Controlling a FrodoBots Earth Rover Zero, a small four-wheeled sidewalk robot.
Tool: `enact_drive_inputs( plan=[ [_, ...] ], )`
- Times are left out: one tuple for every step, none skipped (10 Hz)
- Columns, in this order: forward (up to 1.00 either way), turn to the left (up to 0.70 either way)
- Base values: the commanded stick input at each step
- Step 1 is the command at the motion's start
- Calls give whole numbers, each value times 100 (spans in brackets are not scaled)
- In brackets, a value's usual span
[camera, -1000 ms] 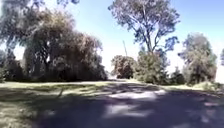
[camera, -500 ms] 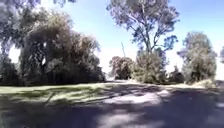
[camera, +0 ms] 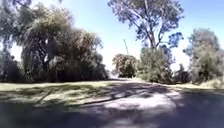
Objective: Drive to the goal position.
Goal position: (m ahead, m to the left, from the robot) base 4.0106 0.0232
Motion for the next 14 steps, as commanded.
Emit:
enact_drive_inputs(
  plan=[
    [100,-14],
    [100,0],
    [100,0],
    [100,0],
    [100,0],
    [100,0],
    [100,0],
    [100,0],
    [100,0],
    [100,0],
    [100,0],
    [100,0],
    [100,0],
    [100,0]
  ],
)
